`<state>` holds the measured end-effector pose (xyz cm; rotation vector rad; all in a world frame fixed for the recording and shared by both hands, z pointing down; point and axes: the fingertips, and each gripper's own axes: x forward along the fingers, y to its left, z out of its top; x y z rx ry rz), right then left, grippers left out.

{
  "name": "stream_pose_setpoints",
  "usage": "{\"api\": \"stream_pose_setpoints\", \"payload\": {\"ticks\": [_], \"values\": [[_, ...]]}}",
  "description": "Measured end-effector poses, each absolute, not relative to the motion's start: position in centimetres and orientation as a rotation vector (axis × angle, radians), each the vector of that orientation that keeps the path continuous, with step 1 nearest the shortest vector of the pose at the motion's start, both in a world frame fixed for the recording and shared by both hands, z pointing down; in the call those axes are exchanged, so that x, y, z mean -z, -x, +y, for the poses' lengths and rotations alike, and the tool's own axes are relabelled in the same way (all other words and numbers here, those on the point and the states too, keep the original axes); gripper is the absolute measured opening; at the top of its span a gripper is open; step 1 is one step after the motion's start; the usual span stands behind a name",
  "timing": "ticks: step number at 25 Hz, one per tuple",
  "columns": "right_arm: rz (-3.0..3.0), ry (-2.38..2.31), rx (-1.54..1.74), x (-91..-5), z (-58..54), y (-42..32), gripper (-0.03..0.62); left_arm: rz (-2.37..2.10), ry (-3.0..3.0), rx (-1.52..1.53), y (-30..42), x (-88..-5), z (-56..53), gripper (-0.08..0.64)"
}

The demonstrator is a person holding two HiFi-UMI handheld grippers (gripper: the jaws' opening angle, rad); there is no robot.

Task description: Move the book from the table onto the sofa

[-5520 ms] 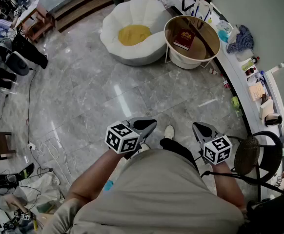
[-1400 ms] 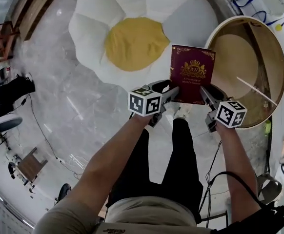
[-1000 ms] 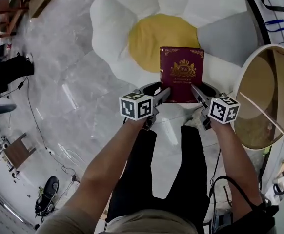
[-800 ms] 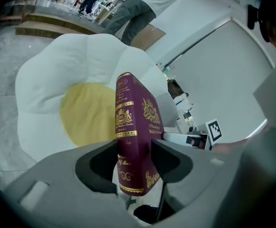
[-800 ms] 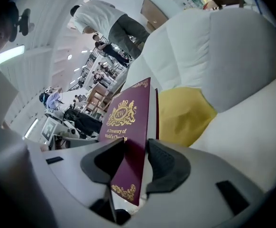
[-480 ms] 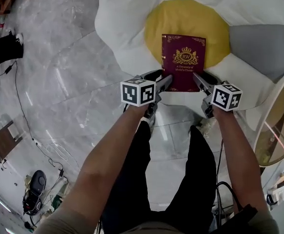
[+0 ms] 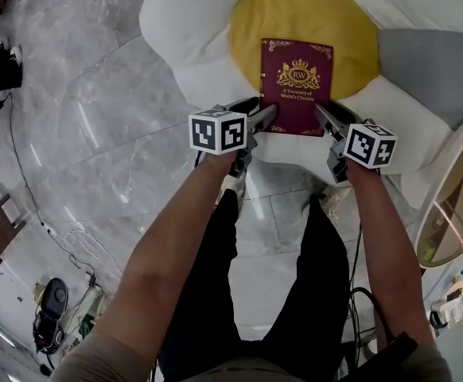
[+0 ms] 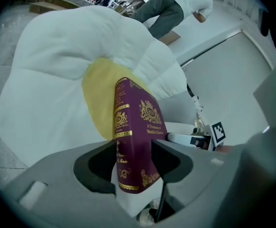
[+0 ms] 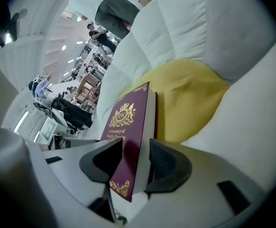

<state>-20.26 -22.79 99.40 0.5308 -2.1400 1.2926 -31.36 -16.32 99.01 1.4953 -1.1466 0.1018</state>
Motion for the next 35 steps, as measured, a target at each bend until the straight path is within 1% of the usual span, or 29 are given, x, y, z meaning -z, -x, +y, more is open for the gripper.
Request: {"api": "stream_pose_setpoints", "payload": {"ticks": [3, 7, 12, 17, 20, 22, 27, 30, 35], "values": [[-2.118, -0.565, -1.266, -97.4, -22.7, 19.2, 0.183, -1.147, -1.5, -0.119, 31.7, -96.4, -16.1, 0.215], [-2.113, -0.595, -1.219, -91.7, -22.0, 17.9, 0.155, -1.146, -1.517, -0.128, 31.8, -90.4, -15.2, 0.215], [-2.103, -0.546, -1.162, -83.3, -18.7, 16.4, 0.078, -1.13, -1.562, -0.145, 30.5, -81.4, -13.3, 0.215], [-2.117, -0.502, -1.098, -75.0, -15.9, 15.6, 0.027, -1.1, -1.636, -0.149, 29.0, -72.6, -11.3, 0.212], [-2.145, -0.487, -1.077, -70.2, -14.6, 15.2, 0.015, -1.1, -1.685, -0.156, 28.1, -67.5, -10.2, 0.173], [-2.161, -0.478, -1.082, -66.9, -13.3, 14.9, 0.014, -1.117, -1.713, -0.171, 27.6, -64.1, -9.1, 0.119], [-2.22, -0.43, -1.023, -59.0, -11.6, 14.5, 0.013, -1.114, -1.79, -0.17, 25.9, -56.5, -7.8, 0.041], [-2.25, -0.402, -0.995, -54.7, -10.1, 14.2, 0.013, -1.097, -1.822, -0.187, 24.6, -52.6, -6.5, 0.013], [-2.304, -0.379, -0.949, -49.2, -8.1, 13.9, 0.012, -1.04, -1.884, -0.27, 22.4, -47.9, -4.0, 0.008]]}}
